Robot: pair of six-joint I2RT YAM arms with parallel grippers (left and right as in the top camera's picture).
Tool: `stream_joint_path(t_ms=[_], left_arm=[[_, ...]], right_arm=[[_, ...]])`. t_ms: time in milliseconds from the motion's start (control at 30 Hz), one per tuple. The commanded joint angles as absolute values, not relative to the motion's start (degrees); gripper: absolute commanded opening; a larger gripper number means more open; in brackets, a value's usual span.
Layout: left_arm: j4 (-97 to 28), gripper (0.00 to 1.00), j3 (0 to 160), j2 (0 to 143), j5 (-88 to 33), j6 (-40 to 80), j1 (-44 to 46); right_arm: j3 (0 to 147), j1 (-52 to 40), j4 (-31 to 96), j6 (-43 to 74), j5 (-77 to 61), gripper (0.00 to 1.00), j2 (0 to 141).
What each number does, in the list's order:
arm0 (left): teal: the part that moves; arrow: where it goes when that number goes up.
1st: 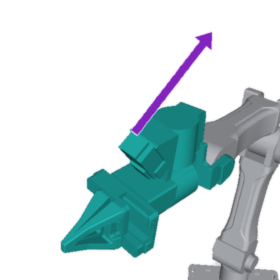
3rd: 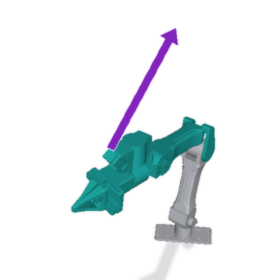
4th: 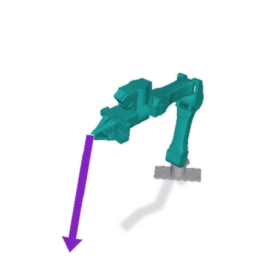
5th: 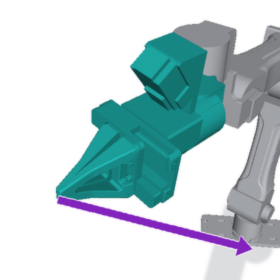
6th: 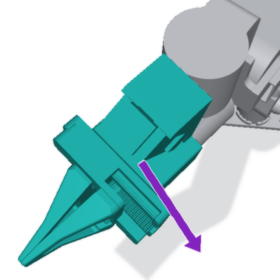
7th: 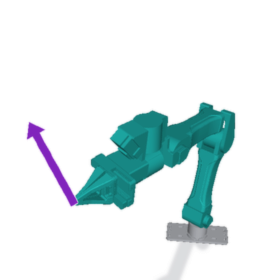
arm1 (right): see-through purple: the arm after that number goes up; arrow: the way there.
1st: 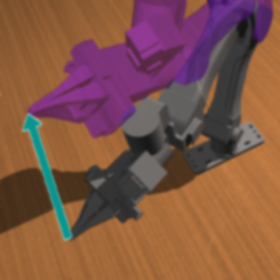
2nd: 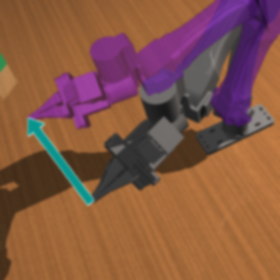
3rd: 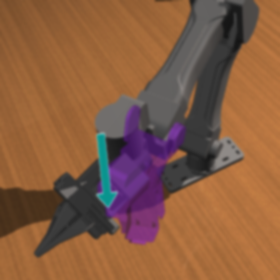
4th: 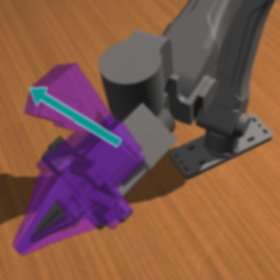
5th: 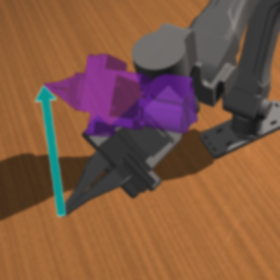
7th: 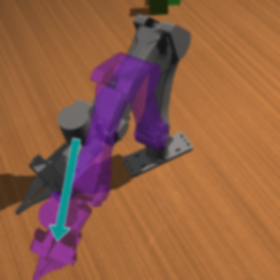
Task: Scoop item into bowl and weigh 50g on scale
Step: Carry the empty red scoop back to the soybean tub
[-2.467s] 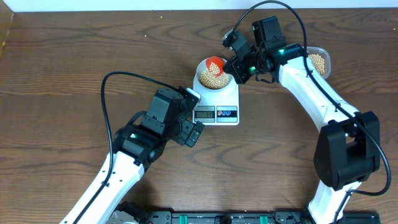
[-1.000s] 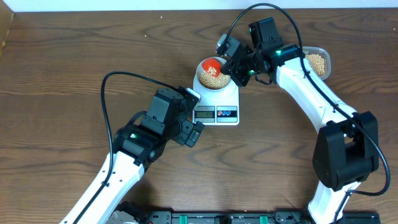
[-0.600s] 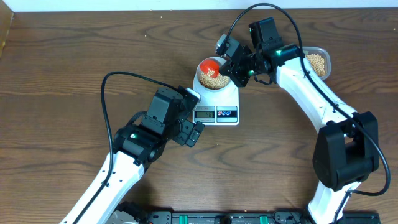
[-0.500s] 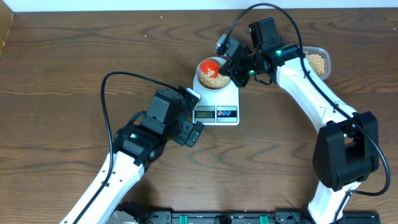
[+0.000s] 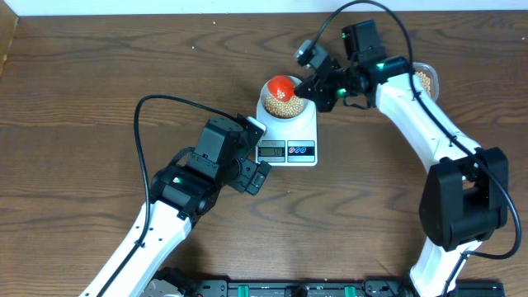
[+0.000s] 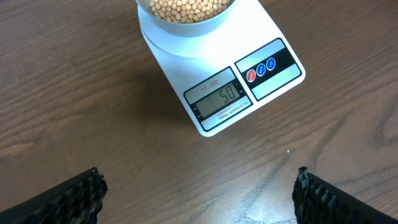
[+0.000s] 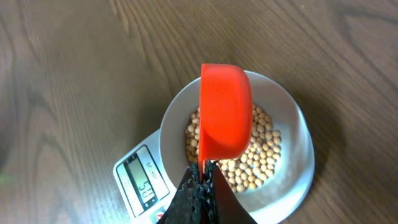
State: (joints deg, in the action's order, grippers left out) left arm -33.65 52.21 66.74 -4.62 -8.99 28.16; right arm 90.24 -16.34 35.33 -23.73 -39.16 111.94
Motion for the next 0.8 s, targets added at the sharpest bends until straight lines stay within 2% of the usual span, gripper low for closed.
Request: stream_joint_path(t_ms=[0,367,767], left_arm=[[-33.78,0.98,53.84,66.22,-5.15,-8.73,27.92],[-33.78,0.98,53.84,66.22,-5.15,-8.73,27.92],[-33.78,0.98,53.87,66.22,-5.15,-8.73,27.92]], right_arm=[[91.09,-14.13,35.51,-20.75,-46.11,0.01,109.93],[91.09,-9.67,35.40,-20.75,-57.43,0.01,109.93],[91.09,-4.16,35.40,-16.69,-62.74,0.01,109.80]])
